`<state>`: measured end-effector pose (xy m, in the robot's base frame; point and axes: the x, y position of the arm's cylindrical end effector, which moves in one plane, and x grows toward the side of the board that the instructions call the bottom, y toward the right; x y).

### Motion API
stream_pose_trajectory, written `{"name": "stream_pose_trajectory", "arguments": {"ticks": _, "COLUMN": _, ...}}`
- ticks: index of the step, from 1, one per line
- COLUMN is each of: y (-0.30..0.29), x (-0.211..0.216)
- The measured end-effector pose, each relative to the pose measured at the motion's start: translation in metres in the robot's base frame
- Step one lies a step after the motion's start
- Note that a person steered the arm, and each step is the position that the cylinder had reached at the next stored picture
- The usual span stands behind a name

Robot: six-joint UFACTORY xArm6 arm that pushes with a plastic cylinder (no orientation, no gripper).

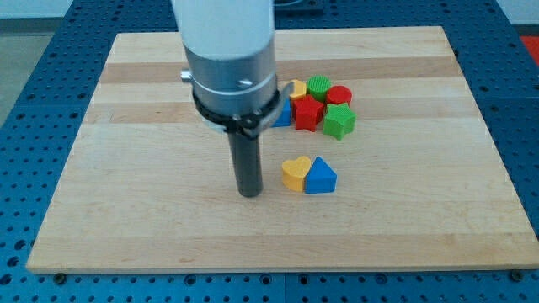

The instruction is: Move the yellow heart to the red star

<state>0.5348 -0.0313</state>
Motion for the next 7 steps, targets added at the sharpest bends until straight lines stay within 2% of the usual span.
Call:
{"name": "stream_pose_trajectory", "arguments": {"ticks": 2, "y": 0.04, "x": 0.002}}
{"name": "stream_pose_trajectory", "arguments": {"ticks": 7, "y": 0.07, "x": -0.044}}
